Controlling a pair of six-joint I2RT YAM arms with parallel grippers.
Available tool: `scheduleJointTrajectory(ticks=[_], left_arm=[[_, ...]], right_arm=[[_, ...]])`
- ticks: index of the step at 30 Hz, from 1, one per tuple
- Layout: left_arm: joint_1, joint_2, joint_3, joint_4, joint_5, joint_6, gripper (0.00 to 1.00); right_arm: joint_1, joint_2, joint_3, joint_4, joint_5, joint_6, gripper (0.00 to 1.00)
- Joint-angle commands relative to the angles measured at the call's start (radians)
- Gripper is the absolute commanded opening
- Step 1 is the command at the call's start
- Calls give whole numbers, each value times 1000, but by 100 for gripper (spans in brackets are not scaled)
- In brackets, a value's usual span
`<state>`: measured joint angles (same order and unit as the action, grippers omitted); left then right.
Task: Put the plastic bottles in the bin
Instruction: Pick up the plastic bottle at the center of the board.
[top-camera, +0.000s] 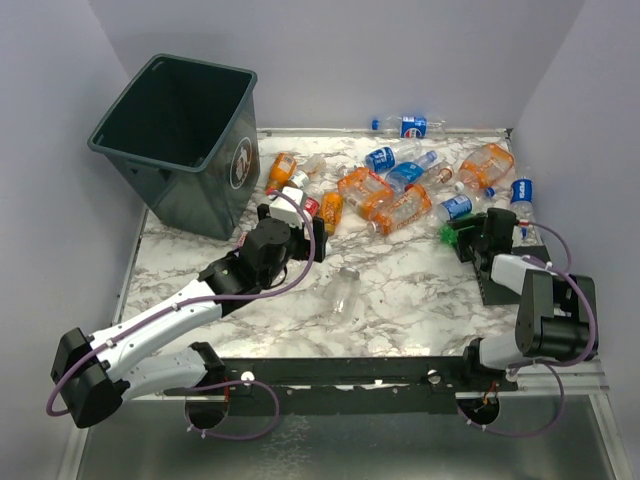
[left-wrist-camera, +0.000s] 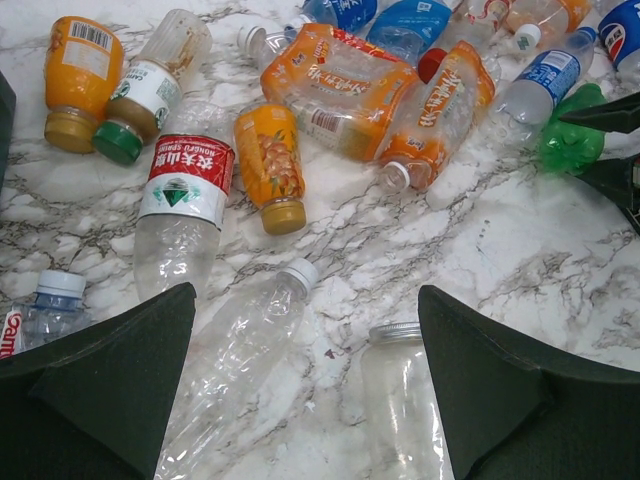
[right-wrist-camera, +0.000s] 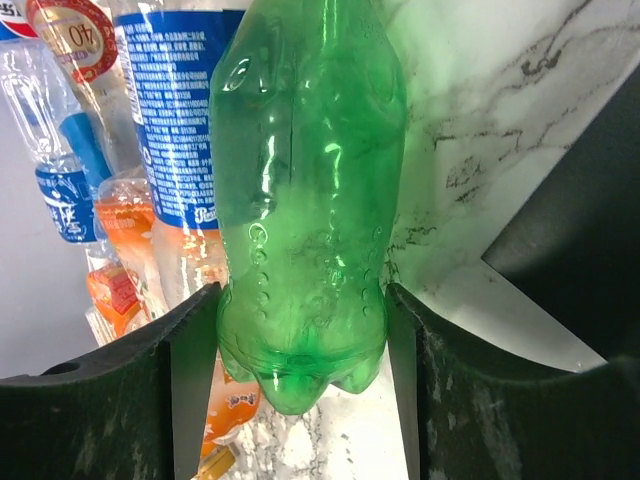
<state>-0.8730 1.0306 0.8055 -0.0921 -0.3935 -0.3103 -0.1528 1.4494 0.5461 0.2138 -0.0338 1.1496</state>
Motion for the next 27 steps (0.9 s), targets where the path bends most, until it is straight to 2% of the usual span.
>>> scheduleJointTrajectory(ticks=[1,4,9,12,15,19,23,27], left_arm=[[-6,6,-7,11,-5,-2,94],[-6,6,-7,12,-5,-3,94],[-6,3,-5,13,-9,-8,93],[-7,2,-6,14,-16,-17,93],[-6,-6,-10,32,-18,-18,93],[-5,-40,-38,120,-5,-16,94],[-4,-86,-27,202,18,-54,96],[-6,-119,-15,328,94,-62,99]], right_arm=[[-9,-56,-37,11,-44,-29,52],[-9,-173,-55,-61,-79,-68,50],[26,-512,-72,-281,-67,-205,49],[125,-698,-55,-396,-27,-328,46],[235,-828,-65,-381,-128,-467,45],[333,-911,-52,-365,-285,-619,44],[441,-932,2,-392,-265,-719,42],[477,-933,18,-338,-292,-773,42]])
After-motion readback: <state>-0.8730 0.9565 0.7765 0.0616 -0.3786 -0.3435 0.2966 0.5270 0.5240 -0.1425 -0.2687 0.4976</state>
